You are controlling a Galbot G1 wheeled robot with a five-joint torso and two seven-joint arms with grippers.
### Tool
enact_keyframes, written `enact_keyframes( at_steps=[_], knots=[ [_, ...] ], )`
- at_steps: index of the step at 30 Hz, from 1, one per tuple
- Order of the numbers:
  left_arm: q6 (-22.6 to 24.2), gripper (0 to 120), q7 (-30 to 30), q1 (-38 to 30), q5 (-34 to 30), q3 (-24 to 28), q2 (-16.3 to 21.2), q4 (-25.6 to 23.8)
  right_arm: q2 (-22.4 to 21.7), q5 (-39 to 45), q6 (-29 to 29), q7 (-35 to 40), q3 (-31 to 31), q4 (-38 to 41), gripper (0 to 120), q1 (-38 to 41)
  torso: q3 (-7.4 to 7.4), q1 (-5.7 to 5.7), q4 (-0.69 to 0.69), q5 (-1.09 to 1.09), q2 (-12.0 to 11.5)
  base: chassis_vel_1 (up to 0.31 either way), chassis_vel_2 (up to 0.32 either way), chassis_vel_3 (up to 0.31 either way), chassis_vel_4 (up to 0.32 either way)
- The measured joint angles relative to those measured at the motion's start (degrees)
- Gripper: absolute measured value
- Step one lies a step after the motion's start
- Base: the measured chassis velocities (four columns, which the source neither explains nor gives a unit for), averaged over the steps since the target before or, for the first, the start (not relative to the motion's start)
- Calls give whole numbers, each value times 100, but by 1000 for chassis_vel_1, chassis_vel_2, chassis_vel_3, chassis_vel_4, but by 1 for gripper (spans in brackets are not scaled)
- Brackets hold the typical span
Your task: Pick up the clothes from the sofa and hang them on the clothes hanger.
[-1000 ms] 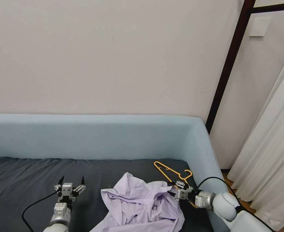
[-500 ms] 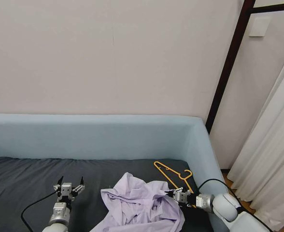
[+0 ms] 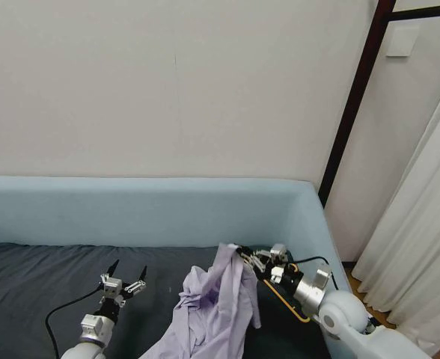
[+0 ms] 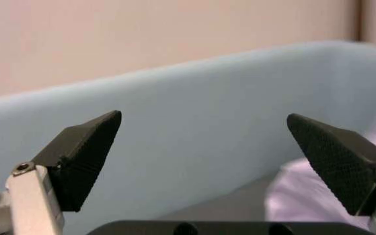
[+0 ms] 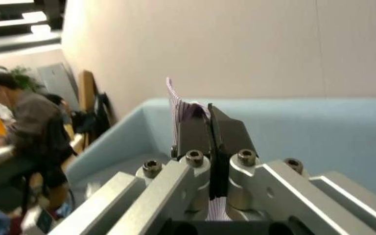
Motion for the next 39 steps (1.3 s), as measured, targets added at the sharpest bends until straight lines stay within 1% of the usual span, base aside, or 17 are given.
enact_keyframes(
  at_steps=[4, 5, 7, 8, 11, 16, 22, 24, 26, 27, 29, 31, 32, 34, 36, 37, 39],
  knots=[
    [-597, 100, 1554, -131, -63, -93, 67, 381, -199, 309, -133, 111, 36, 433, 0, 222, 0, 0, 1, 0, 0, 0, 0, 0, 0],
    [-597, 100, 1554, -131, -63, -93, 67, 381, -199, 309, -133, 111, 36, 433, 0, 222, 0, 0, 1, 0, 0, 0, 0, 0, 0],
    [-755, 100, 2142, -167, -21, -111, 52, 550, -296, 383, -163, 103, 41, 601, 0, 275, 0, 0, 1, 0, 0, 0, 0, 0, 0],
    [-789, 100, 2283, -167, 18, -106, 24, 600, -330, 415, -164, 93, 45, 673, 0, 289, 0, 0, 1, 1, 0, 0, 0, 0, 0],
    [-808, 100, 2384, -153, 64, -74, -51, 638, -363, 456, -164, 73, 48, 757, 0, 296, 0, 0, 1, 0, 0, 0, 0, 0, 0],
    [-799, 100, 2236, -114, 242, 54, -206, 669, -364, 451, -159, 23, 53, 805, 0, 294, 0, 0, 0, 1, 0, 0, 0, 0, 0],
    [-535, 100, 2508, -152, 278, 219, -437, 890, -299, 381, -146, -58, 55, 760, 0, 301, 0, 0, 2, 2, 0, 0, 0, 0, 0],
    [-309, 98, 2801, -263, 150, 269, -555, 1040, -273, 358, -144, -91, 51, 740, 0, 325, 0, 0, 1, 0, 0, 0, 0, 0, 0],
    [5, 95, 3291, -429, -126, 308, -687, 1210, -250, 339, -144, -113, 37, 725, 0, 356, 1, 0, 0, 0, -1, 0, 0, 0, 0],
    [5, 95, 3291, -429, -126, 308, -687, 1210, -250, 339, -144, -113, 37, 725, 0, 356, 1, 0, 0, 0, -1, 0, 0, 0, 0],
    [349, 88, 3759, -645, -416, 333, -760, 1421, -242, 315, -145, -146, 34, 719, 0, 369, 0, 0, 0, 0, 0, 0, 0, 0, 0],
    [615, 84, 4044, -875, -692, 365, -795, 1736, -255, 294, -150, -186, 37, 719, 0, 365, 1, 0, 0, 0, 0, 0, 0, 0, 0],
    [615, 84, 4044, -875, -692, 365, -795, 1736, -255, 294, -150, -186, 37, 719, 0, 365, 1, 0, 0, 0, 0, 0, 0, 0, 0],
    [710, 82, 4254, -1163, -809, 367, -814, 2138, -285, 254, -155, -232, 46, 722, 0, 343, 0, 0, 0, 1, 0, 0, 0, 0, 0],
    [729, 86, 4495, -1398, -817, 361, -809, 2430, -300, 232, -156, -262, 60, 728, 0, 322, 1, 0, 0, -1, -1, 0, 0, 0, 0],
    [729, 86, 4495, -1398, -817, 361, -809, 2430, -300, 232, -156, -262, 60, 728, 0, 322, 1, 0, 0, -1, -1, 0, 0, 0, 0],
    [726, 94, 4580, -1574, -798, 372, -761, 2574, -305, 227, -156, -277, 70, 736, 0, 315, 1, 0, 0, 1, 0, 0, 0, 0, 0]
  ],
)
